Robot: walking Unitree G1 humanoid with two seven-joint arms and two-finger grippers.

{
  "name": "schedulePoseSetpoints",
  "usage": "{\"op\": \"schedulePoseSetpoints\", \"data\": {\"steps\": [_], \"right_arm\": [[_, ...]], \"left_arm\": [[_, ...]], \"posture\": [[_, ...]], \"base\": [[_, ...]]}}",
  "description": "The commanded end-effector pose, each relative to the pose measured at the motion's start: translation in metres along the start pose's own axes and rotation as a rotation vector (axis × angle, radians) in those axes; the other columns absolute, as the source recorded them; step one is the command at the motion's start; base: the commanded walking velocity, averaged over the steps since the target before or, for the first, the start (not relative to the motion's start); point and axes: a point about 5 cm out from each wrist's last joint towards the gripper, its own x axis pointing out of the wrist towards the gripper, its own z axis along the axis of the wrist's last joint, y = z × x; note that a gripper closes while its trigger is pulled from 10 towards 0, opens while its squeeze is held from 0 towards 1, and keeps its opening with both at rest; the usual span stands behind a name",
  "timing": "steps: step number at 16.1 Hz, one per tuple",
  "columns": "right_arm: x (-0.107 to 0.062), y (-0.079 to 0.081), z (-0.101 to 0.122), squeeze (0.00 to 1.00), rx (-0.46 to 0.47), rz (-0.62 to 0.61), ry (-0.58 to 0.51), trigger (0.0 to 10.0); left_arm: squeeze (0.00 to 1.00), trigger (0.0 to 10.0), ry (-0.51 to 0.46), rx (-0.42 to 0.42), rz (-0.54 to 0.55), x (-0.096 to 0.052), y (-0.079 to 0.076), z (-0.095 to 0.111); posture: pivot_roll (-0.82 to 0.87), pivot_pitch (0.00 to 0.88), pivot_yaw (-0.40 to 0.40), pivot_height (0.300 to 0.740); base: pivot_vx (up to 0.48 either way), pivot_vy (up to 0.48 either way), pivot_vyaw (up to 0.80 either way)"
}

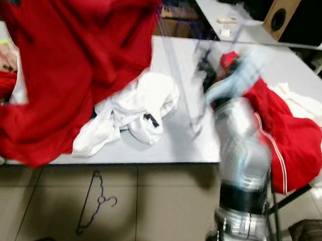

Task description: Hang hanger

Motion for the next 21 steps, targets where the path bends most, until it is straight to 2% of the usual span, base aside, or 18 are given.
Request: {"op": "schedulePoseSetpoints", "data": {"steps": [1,2,3,4,5,20,21], "right_arm": [[0.0,-0.002,0.029,0.0,0.024,0.011,-0.149,10.0],[-0.001,0.009,0.03,0.0,0.028,0.096,-0.131,10.0],[-0.008,0.014,0.017,0.0,0.002,0.15,-0.056,10.0],[-0.03,0.018,-0.015,0.0,-0.036,0.208,0.106,10.0],[-0.035,0.019,-0.022,0.0,-0.035,0.218,0.139,10.0],[-0.035,0.019,-0.022,0.0,-0.035,0.218,0.139,10.0],[-0.046,0.02,-0.032,0.0,-0.039,0.232,0.191,10.0]], "left_arm": [[0.0,0.0,-0.08,0.017,0.039,0.0,0.008,0.017],[0.0,0.0,-0.059,0.028,0.028,-0.01,0.006,0.013],[0.0,0.0,0.001,0.027,0.016,-0.022,0.002,0.002],[0.0,0.0,0.136,0.012,0.006,-0.046,-0.008,-0.021],[0.0,0.0,0.168,0.012,-0.001,-0.052,-0.011,-0.026],[0.0,0.0,0.168,0.012,-0.001,-0.052,-0.011,-0.026],[0.0,0.0,0.232,0.003,0.002,-0.064,-0.018,-0.035]], "posture": [[0.0,0.0,-0.043,0.74],[0.0,0.0,-0.042,0.74],[0.0,0.0,-0.047,0.74],[0.01,0.0,-0.052,0.74],[0.01,0.0,-0.052,0.74],[0.01,0.0,-0.052,0.74],[0.01,0.0,-0.052,0.74]], "base": [[0.0,0.0,0.0],[0.0,0.0,0.0],[0.0,0.0,0.0],[0.0,0.0,0.0],[0.0,0.0,0.0],[0.0,0.0,0.0],[0.0,0.0,0.0]]}}
